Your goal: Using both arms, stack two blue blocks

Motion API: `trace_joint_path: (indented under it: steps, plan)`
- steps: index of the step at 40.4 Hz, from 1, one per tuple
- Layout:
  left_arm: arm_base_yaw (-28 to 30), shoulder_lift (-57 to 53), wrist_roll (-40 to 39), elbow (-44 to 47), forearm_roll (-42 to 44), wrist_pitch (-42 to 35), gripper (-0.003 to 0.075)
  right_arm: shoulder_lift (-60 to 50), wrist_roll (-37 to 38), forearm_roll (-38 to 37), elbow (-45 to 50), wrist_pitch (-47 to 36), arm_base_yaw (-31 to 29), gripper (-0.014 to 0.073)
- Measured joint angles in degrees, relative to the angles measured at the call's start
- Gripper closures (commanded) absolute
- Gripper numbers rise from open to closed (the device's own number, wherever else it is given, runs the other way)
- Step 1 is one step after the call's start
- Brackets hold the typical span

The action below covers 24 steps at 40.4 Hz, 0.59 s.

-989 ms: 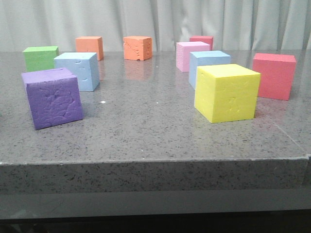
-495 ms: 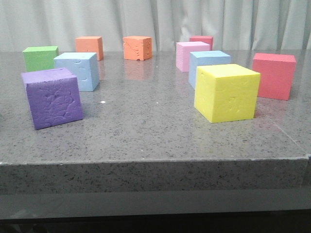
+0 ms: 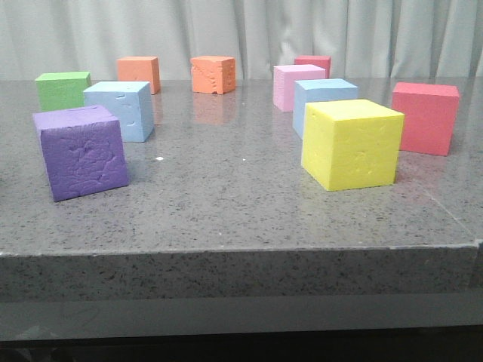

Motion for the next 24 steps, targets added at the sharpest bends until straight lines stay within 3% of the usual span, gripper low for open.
trace_joint_path:
  steps: [6, 11, 18, 24]
  plan:
    - [0.0, 0.0, 0.0, 0.0, 0.0, -7.9, 0.0741, 0.0, 0.0, 0.0, 0.0, -6.5, 0.0, 0.066]
    - [0.0, 0.0, 0.0, -0.4, 0.0, -8.4, 0.0741, 0.0, 0.0, 0.0, -1.7, -7.9, 0.0, 0.066]
    - [0.0, 0.7, 0.0, -6.3, -0.1, 2.2, 0.0741, 0.0, 0.0, 0.0, -11.5, 3.4, 0.0, 0.066]
    - [-0.3, 7.5, 0.0, -14.7, -0.7, 12.8, 0.0741, 4.0, -0.1, 0.0, -20.7, 16.0, 0.0, 0.066]
